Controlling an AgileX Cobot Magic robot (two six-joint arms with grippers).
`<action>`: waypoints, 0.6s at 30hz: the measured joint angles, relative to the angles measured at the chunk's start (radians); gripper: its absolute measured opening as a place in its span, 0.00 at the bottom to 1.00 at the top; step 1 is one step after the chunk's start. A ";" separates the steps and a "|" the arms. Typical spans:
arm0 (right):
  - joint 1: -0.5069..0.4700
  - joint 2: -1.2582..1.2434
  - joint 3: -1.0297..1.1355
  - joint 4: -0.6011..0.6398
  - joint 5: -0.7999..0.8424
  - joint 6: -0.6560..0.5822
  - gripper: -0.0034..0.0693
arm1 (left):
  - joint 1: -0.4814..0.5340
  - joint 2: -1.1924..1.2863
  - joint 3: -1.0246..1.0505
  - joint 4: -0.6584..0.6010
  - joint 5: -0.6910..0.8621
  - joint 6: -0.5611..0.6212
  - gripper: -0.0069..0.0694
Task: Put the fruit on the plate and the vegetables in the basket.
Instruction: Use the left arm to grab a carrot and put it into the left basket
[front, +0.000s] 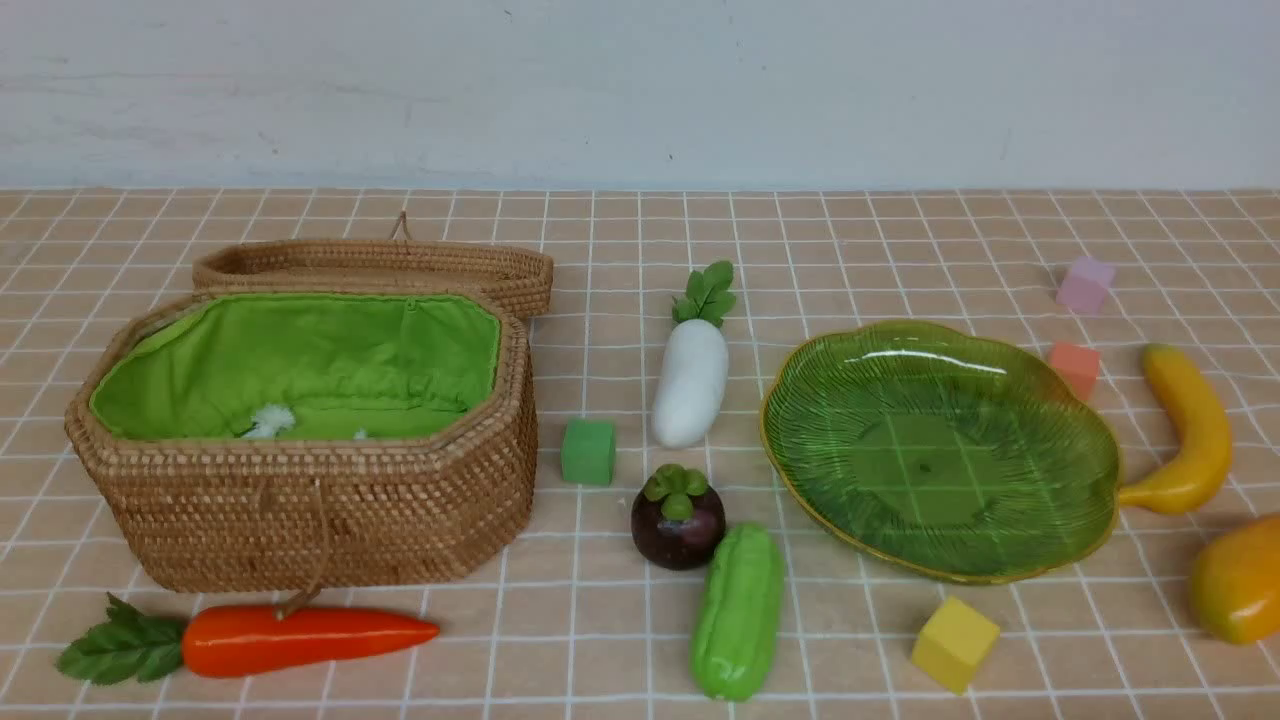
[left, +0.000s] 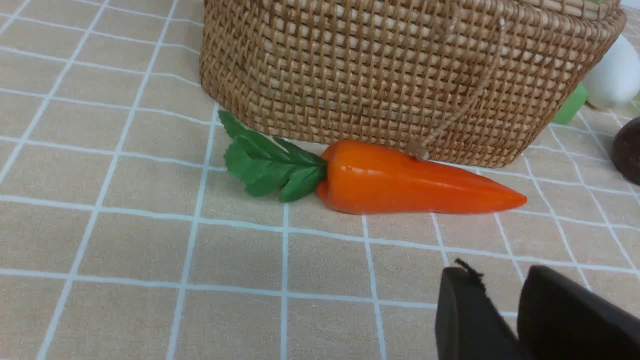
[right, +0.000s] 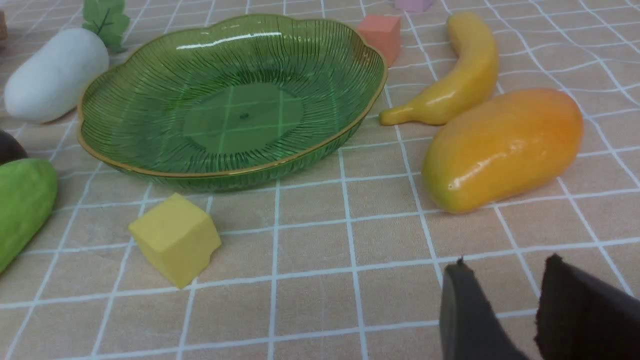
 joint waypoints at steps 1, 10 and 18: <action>0.000 0.000 0.000 0.000 0.000 0.000 0.37 | 0.000 0.000 0.000 0.000 0.000 0.000 0.31; 0.000 0.000 0.000 0.000 0.000 0.000 0.37 | 0.000 0.000 0.000 0.000 -0.002 0.000 0.31; 0.000 0.000 0.000 0.000 0.000 0.000 0.37 | 0.000 0.000 0.000 -0.189 -0.281 -0.109 0.31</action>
